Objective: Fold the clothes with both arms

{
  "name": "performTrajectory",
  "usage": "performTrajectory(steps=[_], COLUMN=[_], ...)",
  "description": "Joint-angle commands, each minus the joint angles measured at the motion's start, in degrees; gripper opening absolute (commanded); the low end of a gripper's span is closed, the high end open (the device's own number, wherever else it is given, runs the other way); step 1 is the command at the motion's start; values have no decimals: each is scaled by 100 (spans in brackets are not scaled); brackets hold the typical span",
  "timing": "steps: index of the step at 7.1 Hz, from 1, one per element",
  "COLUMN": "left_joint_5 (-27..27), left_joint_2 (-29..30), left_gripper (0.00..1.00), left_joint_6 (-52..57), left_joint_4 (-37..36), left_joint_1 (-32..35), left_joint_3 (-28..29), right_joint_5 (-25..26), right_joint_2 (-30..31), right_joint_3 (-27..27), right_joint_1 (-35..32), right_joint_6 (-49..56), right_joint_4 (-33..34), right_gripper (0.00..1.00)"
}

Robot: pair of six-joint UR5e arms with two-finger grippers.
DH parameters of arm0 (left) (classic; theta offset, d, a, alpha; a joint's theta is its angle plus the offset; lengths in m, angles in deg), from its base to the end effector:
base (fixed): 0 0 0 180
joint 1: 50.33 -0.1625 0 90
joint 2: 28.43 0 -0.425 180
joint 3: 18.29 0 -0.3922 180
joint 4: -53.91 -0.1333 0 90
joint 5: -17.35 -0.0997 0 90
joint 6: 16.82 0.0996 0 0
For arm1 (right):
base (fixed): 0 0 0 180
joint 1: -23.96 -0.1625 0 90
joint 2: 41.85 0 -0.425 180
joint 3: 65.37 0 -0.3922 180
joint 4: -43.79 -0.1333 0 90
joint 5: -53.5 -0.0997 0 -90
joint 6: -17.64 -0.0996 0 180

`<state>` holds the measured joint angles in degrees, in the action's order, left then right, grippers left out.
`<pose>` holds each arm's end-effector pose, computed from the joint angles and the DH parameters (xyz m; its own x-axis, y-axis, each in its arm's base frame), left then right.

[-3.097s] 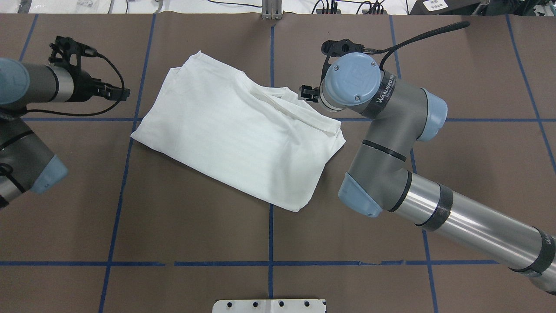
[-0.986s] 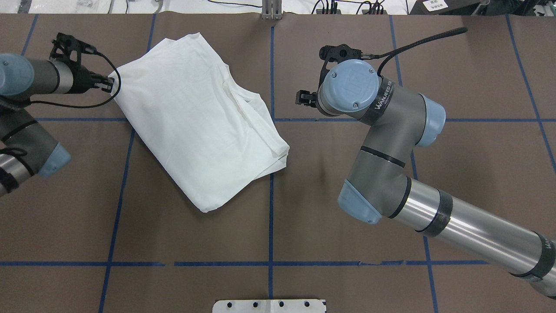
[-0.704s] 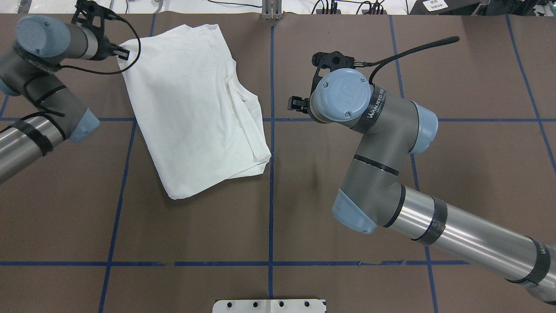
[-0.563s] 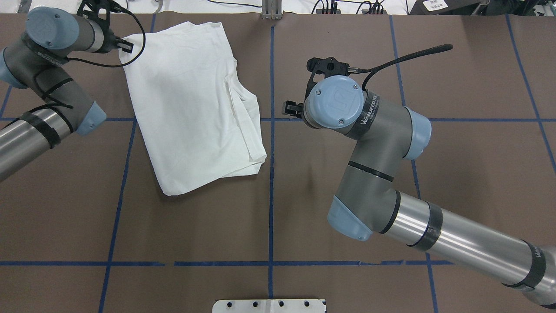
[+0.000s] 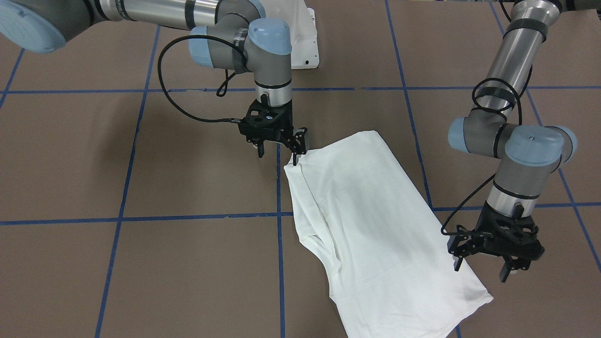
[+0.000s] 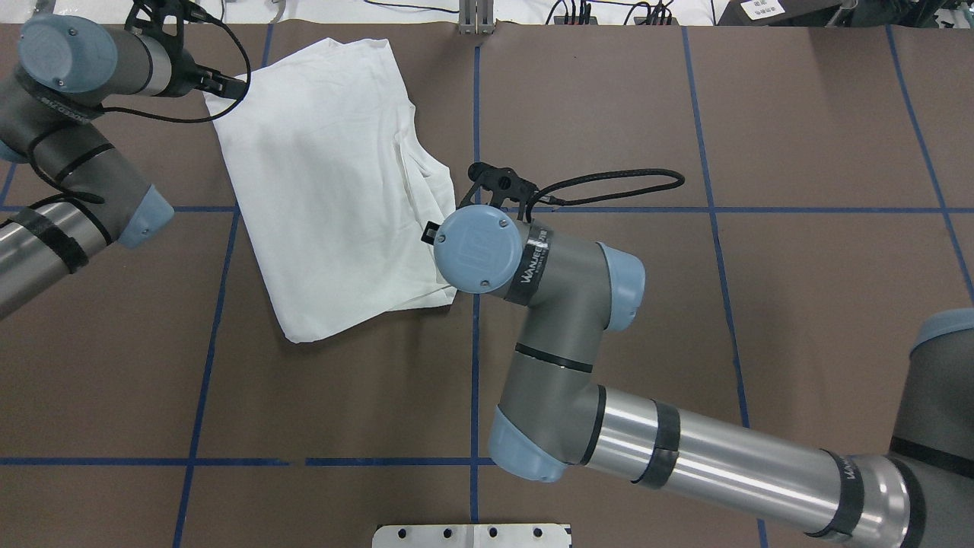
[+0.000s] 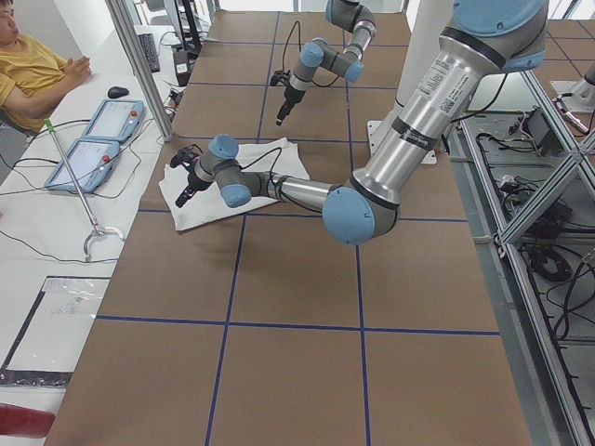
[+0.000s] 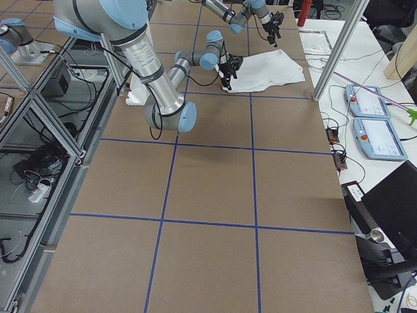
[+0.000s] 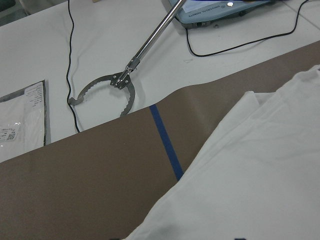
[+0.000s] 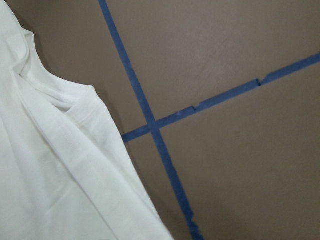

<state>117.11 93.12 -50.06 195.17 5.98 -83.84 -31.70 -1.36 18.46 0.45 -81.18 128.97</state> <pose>0.3177 -0.6865 0.4428 0.7784 0.3184 -0.5410 0.1622 0.7305 0.6633 -0.6302 -0.4286 0.1612 0.5347 0.3992 0.7448 -0.5431 0.8376 -0.0591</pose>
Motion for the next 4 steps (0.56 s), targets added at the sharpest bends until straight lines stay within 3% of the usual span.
performTrajectory(steps=[1, 4], left_joint_5=[35, 35], left_joint_2=[-140, -193], left_gripper=[100, 100], left_joint_6=[-25, -25], left_joint_4=[6, 6], left_joint_1=[-15, -32], left_joint_3=[-160, -248], right_joint_5=[12, 21], right_joint_2=[-419, -428], right_joint_3=[-717, -798], right_joint_1=[206, 356], right_joint_6=[-838, -1051], right_joint_4=[-2, 16], right_gripper=[94, 76])
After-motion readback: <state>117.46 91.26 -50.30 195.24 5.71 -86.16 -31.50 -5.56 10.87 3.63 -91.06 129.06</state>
